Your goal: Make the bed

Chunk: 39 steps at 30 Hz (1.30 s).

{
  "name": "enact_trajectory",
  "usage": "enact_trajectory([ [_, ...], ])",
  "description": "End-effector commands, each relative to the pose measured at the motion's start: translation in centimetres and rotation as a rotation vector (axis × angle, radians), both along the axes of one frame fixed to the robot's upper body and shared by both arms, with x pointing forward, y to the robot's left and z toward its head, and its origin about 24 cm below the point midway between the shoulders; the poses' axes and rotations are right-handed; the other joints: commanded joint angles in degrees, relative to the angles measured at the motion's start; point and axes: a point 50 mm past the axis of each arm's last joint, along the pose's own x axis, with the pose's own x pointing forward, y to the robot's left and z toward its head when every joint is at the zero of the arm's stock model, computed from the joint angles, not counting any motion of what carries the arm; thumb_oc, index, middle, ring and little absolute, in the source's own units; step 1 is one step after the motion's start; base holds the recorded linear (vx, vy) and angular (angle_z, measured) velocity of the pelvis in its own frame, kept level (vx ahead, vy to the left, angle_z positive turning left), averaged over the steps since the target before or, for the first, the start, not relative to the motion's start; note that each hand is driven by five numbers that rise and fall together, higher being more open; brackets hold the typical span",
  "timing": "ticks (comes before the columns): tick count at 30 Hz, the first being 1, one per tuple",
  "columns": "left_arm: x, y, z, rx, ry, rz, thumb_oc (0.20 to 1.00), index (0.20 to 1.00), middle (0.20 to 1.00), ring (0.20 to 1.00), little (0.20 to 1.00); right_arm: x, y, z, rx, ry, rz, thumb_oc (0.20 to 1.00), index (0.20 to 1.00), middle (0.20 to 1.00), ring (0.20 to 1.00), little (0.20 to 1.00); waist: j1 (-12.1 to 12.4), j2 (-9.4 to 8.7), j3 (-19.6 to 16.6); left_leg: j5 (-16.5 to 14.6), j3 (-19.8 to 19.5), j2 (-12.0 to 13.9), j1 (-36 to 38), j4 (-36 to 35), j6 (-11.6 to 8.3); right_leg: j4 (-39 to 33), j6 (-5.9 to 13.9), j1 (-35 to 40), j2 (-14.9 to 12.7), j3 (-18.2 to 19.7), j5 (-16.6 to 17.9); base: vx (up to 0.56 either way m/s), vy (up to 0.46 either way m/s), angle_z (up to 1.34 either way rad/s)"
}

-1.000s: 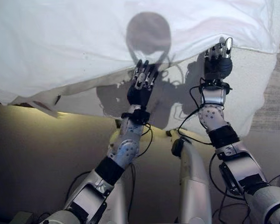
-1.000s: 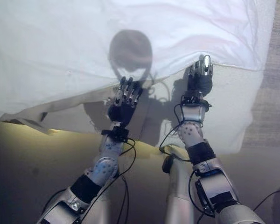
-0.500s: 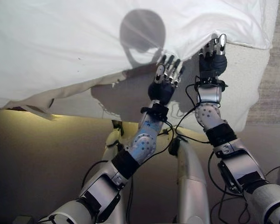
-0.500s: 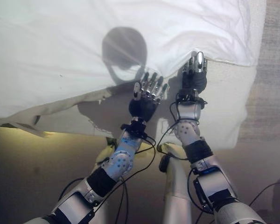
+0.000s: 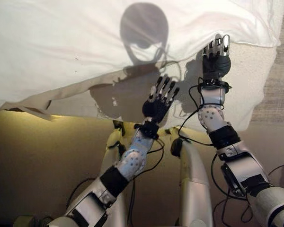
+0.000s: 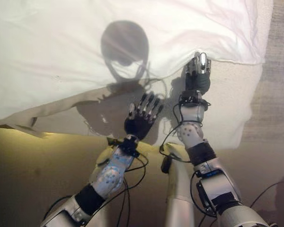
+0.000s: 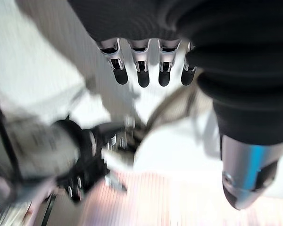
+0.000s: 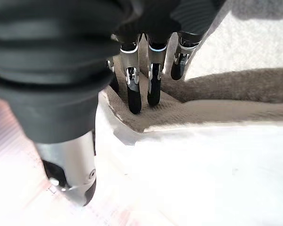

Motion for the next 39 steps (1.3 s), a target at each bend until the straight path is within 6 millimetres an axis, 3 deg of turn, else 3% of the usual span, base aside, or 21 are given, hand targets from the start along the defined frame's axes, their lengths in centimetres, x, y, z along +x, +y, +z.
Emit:
enact_trajectory([
  [1,-1.8,-1.0,2.2,-0.048,-0.125,-0.100,1.000,1.000,1.000,1.000,1.000,-2.2,-1.4,4.0,-0.024,-0.207,-0.082,1.000,1.000,1.000,1.000,1.000,0.9,0.75,-1.1,-8.1,-1.4,-0.6,0.7,4.8,0.65,0.3,5.61,-1.0,-0.9,-2.1,5.6,0.00,0.000,0.00],
  [8,-1.0,-1.5,2.5,-0.027,-0.134,-0.079,1.000,1.000,1.000,1.000,1.000,-2.1,-0.8,3.9,-0.033,-0.201,-0.065,1.000,1.000,1.000,1.000,1.000,1.0,0.08,-1.1,-8.0,-1.7,-0.7,0.7,4.8,0.66,0.5,5.64,-0.8,-0.9,-2.2,5.5,0.00,-0.001,0.03],
  [12,0.4,-2.3,4.2,-0.071,-0.146,-0.035,1.000,1.000,1.000,1.000,1.000,-2.0,-0.1,3.9,-0.040,-0.200,-0.039,1.000,1.000,1.000,1.000,1.000,0.4,-0.82,-1.1,-7.9,-1.7,-0.5,1.2,4.8,0.62,0.3,5.54,-0.3,-0.7,-2.2,5.6,0.00,0.000,0.00],
  [19,1.1,-3.9,7.1,-0.113,-0.201,-0.028,1.000,1.000,1.000,1.000,1.000,-1.9,0.9,3.5,-0.042,-0.200,-0.003,1.000,1.000,1.000,1.000,1.000,-0.7,-1.74,-1.1,-8.0,-1.6,-0.2,1.5,4.9,0.64,0.7,5.36,-0.2,-0.4,-1.8,5.5,0.00,0.000,0.00],
  [39,1.6,-5.9,8.6,-0.131,-0.189,-0.049,1.000,1.000,1.000,1.000,1.000,-1.6,2.4,4.2,-0.040,-0.206,0.049,1.000,1.000,1.000,1.000,1.000,-2.1,-2.42,-1.1,-8.6,-1.0,0.6,0.6,6.7,0.61,1.2,5.52,-1.4,0.1,-1.6,5.7,0.00,0.000,-0.01],
])
